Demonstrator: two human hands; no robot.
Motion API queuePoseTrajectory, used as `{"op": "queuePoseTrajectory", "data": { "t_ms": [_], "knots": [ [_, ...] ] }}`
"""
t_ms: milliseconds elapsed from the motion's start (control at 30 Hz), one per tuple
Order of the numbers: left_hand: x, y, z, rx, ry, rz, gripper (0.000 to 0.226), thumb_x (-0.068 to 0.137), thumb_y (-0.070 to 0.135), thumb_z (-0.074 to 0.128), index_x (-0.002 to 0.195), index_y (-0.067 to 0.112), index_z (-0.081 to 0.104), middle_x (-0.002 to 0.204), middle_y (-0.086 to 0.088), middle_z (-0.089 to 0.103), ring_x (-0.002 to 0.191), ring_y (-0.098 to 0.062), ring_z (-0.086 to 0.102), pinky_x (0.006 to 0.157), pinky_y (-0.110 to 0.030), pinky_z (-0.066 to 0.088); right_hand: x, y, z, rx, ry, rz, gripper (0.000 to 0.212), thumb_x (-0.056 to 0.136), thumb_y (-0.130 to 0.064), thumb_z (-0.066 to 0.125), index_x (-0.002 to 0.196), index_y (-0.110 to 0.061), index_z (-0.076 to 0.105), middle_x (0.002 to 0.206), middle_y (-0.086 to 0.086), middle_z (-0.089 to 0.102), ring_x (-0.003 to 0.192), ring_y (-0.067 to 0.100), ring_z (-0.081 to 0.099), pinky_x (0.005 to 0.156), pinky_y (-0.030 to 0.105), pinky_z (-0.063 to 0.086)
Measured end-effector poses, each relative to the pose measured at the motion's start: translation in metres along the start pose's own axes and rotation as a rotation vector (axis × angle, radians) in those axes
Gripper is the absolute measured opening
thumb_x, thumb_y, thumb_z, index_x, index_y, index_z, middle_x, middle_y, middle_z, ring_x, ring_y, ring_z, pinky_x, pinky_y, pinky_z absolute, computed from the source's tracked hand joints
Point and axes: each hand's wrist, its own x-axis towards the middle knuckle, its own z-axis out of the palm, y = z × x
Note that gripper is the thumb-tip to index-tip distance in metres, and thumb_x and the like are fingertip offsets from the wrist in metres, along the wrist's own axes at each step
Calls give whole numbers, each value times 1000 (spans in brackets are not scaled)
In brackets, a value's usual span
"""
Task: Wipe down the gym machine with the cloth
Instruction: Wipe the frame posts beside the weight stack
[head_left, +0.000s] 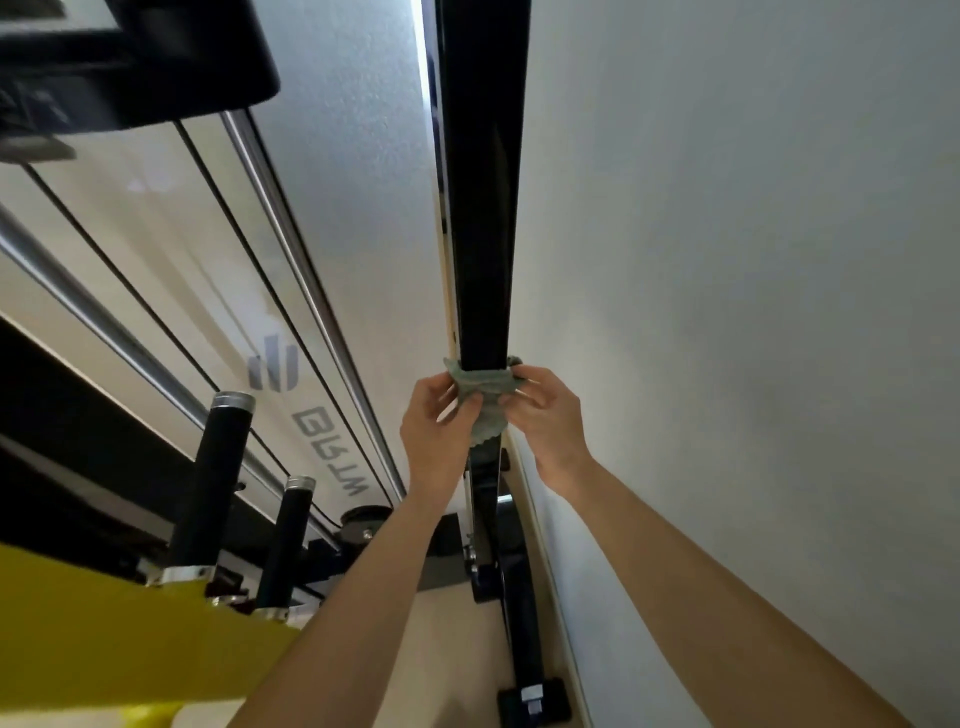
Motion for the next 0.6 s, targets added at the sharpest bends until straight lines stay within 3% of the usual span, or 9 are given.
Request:
{"op": "queuePoseTrajectory", "data": {
  "t_ms": [133,267,400,600],
  "knots": [
    [-7,-32,0,63,15,-48,19,94,6,67,112,14,64,111,1,71,107,-6,68,91,-26,58,5,30,-2,-15,7,76,39,82,5,70,116,-15,67,114,9,72,108,25,70,94,51,57],
    [-11,-61,-1,124,25,-100,16,94,6,68,105,17,63,103,7,71,99,-5,69,85,-22,58,7,58,-7,6,-14,149,40,84,5,70,119,-15,64,117,7,72,109,24,70,95,50,57],
    [-10,-88,-4,150,10,-114,15,93,4,68,105,12,63,102,-1,71,98,-13,70,81,-17,55,12,84,-10,-11,-19,189,36,87,3,71,117,-16,63,115,6,73,108,22,71,96,49,57],
    [-10,-138,-8,229,-8,-180,19,90,6,72,105,13,63,104,0,71,102,-13,70,88,-29,59,18,131,-10,-57,-4,215,28,90,3,68,109,-17,59,110,3,71,103,14,70,95,39,58]
  ]
}}
